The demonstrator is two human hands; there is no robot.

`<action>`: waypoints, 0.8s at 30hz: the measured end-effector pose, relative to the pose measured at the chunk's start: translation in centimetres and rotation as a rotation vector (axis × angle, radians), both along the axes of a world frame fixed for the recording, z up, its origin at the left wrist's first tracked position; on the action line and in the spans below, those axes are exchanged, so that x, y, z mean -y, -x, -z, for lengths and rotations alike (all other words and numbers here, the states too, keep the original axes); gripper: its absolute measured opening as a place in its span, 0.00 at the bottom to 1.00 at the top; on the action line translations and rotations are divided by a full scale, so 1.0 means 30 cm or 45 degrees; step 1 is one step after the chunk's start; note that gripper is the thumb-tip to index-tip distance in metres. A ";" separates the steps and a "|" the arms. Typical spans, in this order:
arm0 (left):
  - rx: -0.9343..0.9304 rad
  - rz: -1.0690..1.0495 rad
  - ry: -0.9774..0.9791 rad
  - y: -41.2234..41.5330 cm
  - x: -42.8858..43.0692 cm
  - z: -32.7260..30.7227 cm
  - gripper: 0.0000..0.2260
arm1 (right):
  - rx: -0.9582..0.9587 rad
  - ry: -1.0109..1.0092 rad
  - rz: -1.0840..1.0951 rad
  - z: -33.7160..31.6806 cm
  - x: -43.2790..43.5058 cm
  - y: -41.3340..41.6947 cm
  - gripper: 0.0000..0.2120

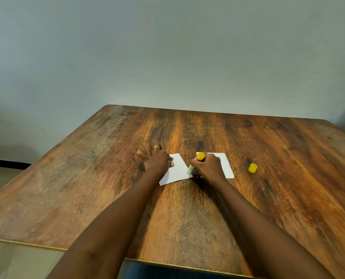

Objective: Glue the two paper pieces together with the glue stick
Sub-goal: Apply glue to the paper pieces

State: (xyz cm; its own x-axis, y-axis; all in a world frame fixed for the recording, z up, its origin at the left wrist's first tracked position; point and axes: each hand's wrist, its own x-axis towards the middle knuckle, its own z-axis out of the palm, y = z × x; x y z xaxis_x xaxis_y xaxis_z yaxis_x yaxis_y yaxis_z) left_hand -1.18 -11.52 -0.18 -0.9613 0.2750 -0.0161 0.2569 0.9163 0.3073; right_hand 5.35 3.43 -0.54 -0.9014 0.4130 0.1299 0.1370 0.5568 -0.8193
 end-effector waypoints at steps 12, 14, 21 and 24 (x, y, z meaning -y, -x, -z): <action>-0.039 -0.041 0.025 -0.014 0.005 -0.002 0.19 | -0.125 0.200 0.104 0.018 -0.027 -0.002 0.06; -0.123 -0.067 0.097 -0.022 0.009 -0.002 0.21 | -0.156 0.267 0.131 0.019 -0.031 0.005 0.07; -0.335 -0.030 0.274 -0.026 0.033 -0.001 0.21 | -0.155 0.284 0.155 0.019 -0.024 0.049 0.07; -0.372 -0.030 0.282 -0.025 0.041 0.004 0.20 | -0.159 0.279 0.160 0.012 -0.021 0.073 0.08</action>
